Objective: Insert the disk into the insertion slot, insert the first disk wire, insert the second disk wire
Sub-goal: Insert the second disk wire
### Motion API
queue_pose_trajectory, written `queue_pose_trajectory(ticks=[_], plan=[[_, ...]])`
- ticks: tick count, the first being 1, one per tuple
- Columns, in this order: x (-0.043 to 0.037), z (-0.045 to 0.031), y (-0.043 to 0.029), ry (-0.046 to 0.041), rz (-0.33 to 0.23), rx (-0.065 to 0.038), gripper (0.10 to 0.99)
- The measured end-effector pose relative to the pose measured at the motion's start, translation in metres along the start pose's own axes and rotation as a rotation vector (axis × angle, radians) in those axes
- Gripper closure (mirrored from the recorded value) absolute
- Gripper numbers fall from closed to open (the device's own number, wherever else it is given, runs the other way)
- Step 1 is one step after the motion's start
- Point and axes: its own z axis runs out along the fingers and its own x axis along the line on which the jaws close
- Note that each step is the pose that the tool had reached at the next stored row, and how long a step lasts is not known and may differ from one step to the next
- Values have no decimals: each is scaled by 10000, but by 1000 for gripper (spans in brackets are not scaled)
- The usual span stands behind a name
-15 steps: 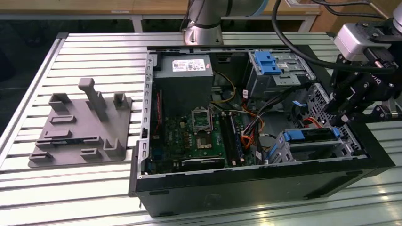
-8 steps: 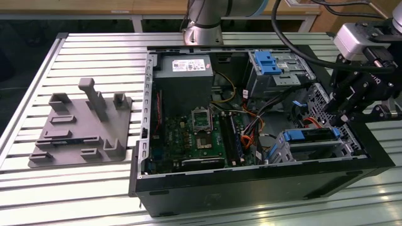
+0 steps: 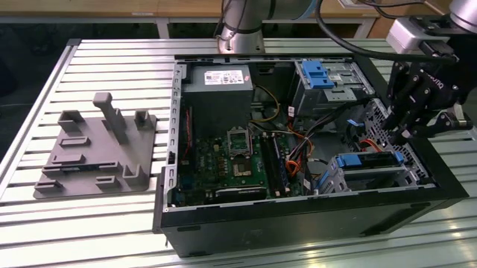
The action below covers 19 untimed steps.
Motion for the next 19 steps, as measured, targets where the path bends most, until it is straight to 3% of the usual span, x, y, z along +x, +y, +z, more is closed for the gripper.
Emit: queue_pose_trajectory(ticks=[2,3,8,11,13,16,19], plan=[[-18,0,7,367,9,72,729],[-23,-1,9,455,17,133,729],[-57,-2,28,448,256,412,729],[-119,-4,108,464,275,428,729],[-191,-6,137,522,274,432,729],[-294,-10,171,684,271,412,729],[-342,-12,202,1029,266,377,729]])
